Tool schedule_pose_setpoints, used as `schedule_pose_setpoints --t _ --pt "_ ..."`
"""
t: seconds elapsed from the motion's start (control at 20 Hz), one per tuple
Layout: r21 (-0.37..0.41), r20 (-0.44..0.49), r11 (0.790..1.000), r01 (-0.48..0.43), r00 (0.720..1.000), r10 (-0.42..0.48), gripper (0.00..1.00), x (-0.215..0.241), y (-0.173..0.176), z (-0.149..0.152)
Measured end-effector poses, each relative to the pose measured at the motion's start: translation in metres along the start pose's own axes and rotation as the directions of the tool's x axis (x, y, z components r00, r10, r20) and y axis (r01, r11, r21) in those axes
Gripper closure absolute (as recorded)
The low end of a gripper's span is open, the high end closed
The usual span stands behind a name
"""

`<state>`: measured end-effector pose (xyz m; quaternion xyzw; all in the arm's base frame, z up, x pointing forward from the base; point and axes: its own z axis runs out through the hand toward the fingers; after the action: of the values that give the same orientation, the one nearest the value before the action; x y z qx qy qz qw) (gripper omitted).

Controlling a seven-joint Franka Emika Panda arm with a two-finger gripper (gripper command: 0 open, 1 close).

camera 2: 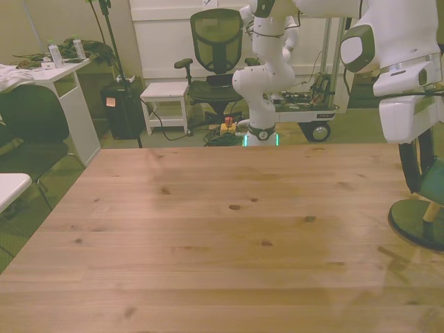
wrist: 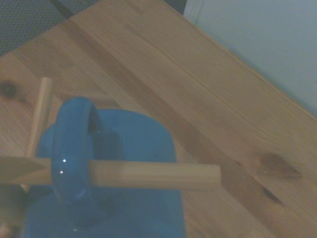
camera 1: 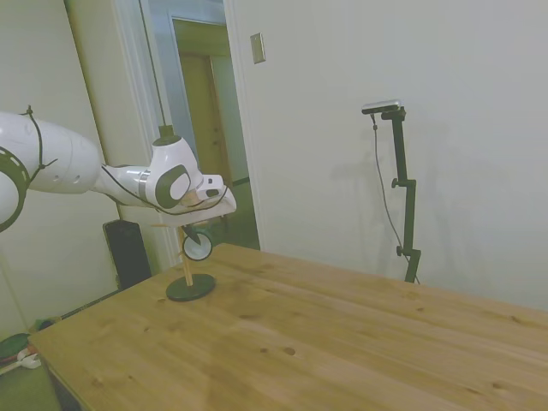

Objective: Unload the mug

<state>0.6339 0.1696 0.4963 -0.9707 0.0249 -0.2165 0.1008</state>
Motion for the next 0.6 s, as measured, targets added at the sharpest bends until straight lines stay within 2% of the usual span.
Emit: schedule_pose_setpoints --t 0.6 --pt "0.066 0.011 0.997 0.031 0.999 -0.032 0.00 0.000 0.005 0.019"
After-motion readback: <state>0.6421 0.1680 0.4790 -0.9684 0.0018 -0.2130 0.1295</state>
